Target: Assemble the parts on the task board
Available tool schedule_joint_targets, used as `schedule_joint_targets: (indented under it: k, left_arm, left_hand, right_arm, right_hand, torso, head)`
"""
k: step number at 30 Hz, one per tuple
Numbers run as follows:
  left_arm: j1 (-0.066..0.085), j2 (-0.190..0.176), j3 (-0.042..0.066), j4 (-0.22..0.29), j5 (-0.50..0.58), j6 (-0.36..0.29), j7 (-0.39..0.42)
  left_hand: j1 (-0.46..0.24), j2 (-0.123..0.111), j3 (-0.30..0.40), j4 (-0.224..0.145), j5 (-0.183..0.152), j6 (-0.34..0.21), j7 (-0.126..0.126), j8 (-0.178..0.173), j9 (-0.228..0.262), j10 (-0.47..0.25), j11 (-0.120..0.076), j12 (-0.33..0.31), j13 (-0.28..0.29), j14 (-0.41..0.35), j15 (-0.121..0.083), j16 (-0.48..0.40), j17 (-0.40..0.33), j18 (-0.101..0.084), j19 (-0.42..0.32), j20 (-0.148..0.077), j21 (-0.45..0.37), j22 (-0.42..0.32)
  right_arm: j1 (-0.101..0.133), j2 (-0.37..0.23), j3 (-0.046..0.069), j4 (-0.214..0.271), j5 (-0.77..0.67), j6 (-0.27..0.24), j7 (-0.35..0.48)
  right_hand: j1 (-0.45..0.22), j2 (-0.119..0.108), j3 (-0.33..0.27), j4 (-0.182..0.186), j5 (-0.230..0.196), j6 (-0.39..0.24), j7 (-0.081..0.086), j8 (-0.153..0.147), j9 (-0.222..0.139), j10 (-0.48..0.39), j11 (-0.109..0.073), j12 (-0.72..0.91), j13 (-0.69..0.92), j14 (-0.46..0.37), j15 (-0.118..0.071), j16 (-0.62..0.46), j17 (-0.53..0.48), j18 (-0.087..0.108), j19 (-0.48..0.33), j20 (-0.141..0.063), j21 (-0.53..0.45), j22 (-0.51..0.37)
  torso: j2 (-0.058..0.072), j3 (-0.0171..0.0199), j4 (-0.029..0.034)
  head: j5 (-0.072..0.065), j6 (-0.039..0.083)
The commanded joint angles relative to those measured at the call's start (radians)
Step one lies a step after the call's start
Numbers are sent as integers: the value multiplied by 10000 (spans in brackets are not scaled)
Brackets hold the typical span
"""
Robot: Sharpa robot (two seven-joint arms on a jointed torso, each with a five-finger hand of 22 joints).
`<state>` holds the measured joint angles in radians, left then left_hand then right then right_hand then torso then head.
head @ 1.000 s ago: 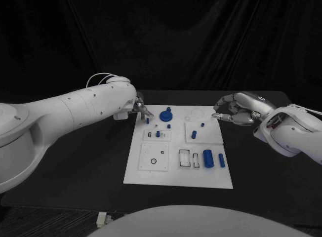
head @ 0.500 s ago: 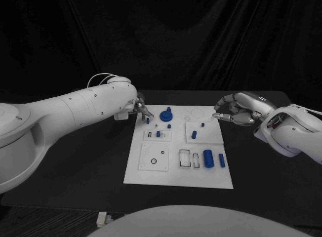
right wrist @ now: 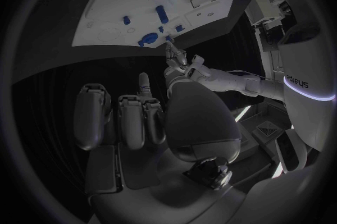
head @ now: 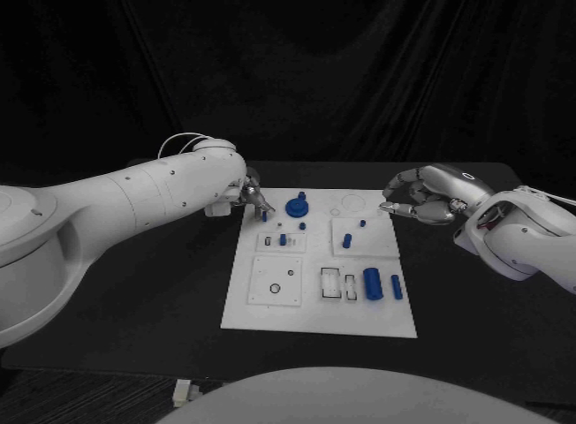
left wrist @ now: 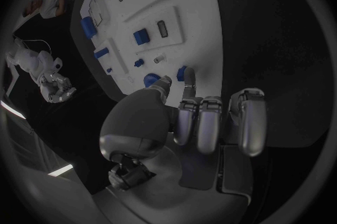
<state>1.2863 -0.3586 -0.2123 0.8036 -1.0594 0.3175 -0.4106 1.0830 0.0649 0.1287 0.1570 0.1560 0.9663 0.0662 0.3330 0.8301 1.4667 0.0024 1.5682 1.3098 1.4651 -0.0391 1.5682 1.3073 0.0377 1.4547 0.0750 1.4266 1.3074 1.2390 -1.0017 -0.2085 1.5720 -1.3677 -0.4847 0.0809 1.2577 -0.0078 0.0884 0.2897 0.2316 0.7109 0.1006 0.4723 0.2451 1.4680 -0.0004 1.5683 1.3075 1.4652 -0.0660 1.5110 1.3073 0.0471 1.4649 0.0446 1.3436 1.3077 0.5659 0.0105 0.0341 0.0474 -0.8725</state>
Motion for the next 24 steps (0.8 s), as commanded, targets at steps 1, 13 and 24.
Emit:
schedule_joint_targets:
  k: [1,13,24]
  left_arm:
    - [-22,34,11,0,-1,160,206]
    - [-36,45,11,-24,-1,156,214]
    - [-42,85,11,-43,-1,202,144]
  left_hand:
    - [80,9,27,-71,71,-72,-26,-70,11,1041,-4,26,2610,1057,12,26,2635,56,-88,-2,-56,2052]
    - [125,45,66,-102,129,-79,-27,-93,15,1041,-5,26,2610,1057,13,26,2635,65,-115,-1,-92,2041]
    - [178,106,127,-135,185,-102,-25,-128,20,1041,-3,26,2610,1057,14,26,2635,61,-108,1,-87,2046]
  right_arm:
    - [-20,4,8,2,-17,31,-98]
    - [-20,-21,8,26,-15,19,-117]
    - [-20,-28,8,33,-15,65,-140]
  right_hand:
    - [-56,59,-30,-36,36,69,18,-53,-8,1028,72,25,2633,890,68,25,1889,46,196,54,-35,1951]
    - [-48,65,-28,-38,42,82,18,-63,-16,1028,72,25,2633,888,68,18,1880,55,180,55,-79,1938]
    - [-43,67,-27,-40,42,85,18,-65,-17,1028,73,25,2633,888,68,19,1880,60,173,55,-97,1932]
  torso:
    - [0,-1,1]
    - [2,0,-7]
    - [0,-1,4]
  head:
    - [-23,-2]
    - [-22,-2]
    - [-53,-2]
